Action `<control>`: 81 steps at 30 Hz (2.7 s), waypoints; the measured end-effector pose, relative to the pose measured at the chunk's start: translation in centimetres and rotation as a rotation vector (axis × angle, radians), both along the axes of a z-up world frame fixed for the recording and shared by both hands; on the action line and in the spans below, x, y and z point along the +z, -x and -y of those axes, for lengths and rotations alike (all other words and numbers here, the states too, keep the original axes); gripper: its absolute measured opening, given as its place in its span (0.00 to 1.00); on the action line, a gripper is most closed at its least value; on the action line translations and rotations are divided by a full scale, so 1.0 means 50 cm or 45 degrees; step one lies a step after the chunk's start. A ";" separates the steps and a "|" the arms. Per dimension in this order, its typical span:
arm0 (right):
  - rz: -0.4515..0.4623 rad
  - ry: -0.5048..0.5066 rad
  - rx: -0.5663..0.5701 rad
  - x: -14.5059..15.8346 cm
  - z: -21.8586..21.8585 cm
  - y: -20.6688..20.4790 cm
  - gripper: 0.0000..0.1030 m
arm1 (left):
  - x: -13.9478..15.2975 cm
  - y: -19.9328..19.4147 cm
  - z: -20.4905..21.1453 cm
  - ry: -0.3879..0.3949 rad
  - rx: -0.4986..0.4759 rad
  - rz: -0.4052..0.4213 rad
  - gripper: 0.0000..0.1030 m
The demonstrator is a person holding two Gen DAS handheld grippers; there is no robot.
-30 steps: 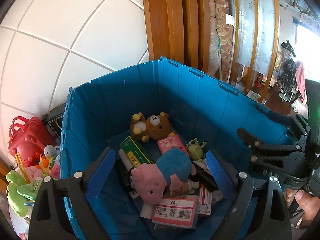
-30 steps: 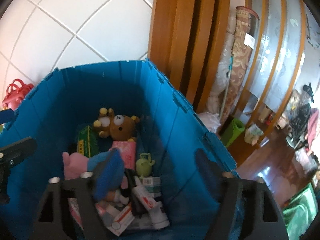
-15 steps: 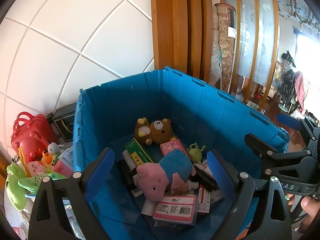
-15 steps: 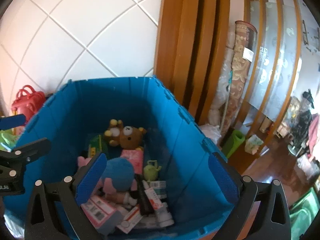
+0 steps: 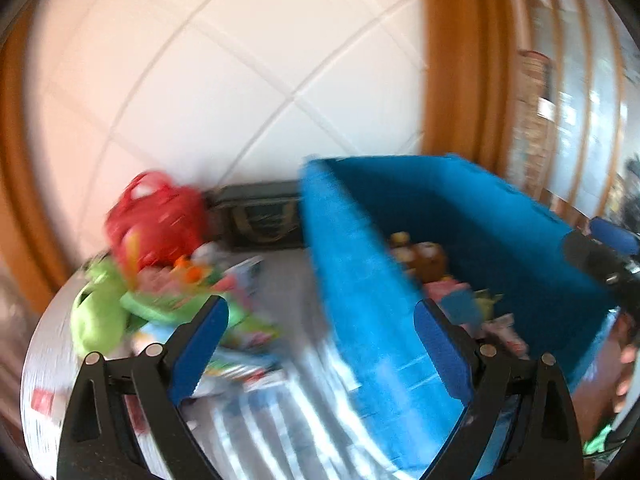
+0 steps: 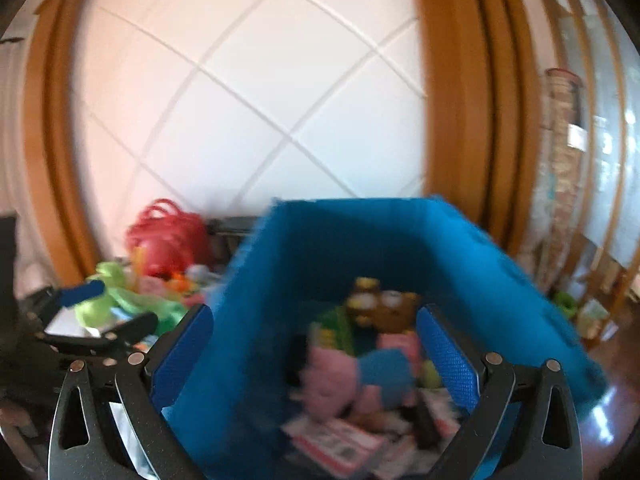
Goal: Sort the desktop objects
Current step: 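Move both grippers back from the crate toward the pile, then grasp the pink tissue pack with the left gripper while the right grasps the white ointment box, then carry the tissue pack and ointment box into the crate and open both grippers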
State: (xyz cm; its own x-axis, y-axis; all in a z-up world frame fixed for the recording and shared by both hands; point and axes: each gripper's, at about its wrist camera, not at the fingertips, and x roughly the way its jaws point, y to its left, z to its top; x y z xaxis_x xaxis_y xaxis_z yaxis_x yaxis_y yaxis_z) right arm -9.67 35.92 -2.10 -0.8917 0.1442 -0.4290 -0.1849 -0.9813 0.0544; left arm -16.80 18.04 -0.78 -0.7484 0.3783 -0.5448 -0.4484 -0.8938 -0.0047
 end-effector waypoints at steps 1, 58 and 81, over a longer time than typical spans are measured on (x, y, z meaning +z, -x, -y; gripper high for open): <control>-0.003 0.006 0.034 -0.001 0.023 0.010 1.00 | -0.013 0.014 0.046 0.001 0.053 0.018 0.92; 0.807 0.016 0.482 -0.528 0.968 0.517 1.00 | -0.566 0.372 1.173 0.055 0.924 0.879 0.91; 0.909 -0.098 0.682 -0.619 1.202 0.629 0.44 | -0.504 0.255 1.108 0.039 0.765 0.766 0.91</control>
State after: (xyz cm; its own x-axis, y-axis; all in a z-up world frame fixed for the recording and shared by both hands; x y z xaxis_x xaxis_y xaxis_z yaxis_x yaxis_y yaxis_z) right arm -41.12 -24.18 -33.05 -0.3717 -0.1637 -0.9138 0.3345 -0.9418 0.0327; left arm -29.54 -37.38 -26.00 -0.3971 -0.0121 -0.9177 0.1730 -0.9830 -0.0619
